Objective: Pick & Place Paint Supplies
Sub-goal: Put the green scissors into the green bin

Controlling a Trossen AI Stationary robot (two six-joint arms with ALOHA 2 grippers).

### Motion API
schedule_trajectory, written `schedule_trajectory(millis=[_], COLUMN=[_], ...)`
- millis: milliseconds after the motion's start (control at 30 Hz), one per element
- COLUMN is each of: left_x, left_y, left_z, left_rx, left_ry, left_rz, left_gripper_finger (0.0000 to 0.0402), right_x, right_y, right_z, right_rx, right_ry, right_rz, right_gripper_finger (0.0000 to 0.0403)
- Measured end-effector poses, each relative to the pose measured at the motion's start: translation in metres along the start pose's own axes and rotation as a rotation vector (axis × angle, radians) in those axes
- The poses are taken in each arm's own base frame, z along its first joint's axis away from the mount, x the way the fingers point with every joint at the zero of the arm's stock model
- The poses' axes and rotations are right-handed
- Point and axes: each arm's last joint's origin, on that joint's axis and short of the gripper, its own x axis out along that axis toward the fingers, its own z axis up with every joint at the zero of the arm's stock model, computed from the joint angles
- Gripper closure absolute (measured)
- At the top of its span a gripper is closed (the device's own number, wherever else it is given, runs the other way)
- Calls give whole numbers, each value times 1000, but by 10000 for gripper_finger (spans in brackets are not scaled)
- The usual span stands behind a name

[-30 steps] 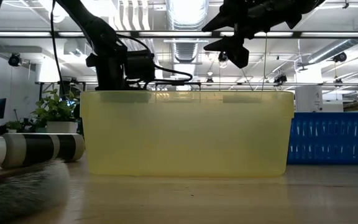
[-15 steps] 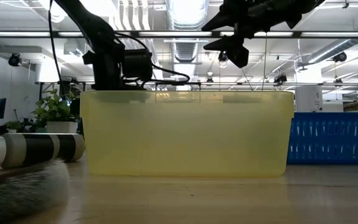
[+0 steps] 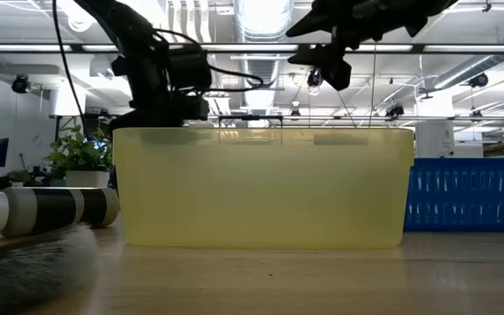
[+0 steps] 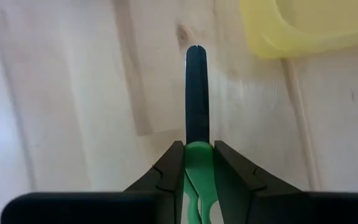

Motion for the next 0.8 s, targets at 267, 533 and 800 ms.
schedule_trajectory(millis=[267,533,800], left_x=[-32,-78,-118], left_y=[1,4,3], left_z=[5,29,56], left_rx=[-28,-82,-76], left_ry=[-102,-352,-633], left_rz=[70,23,-296], left_gripper_finger=[334,334,334], right_x=[-1,1,1], right_y=[4,18,41], right_z=[0,2,5], right_rx=[-20,-170,-484], right_ry=[-9,-70,-204], right_rz=[13,83,185], right_gripper_finger=[209,209,209])
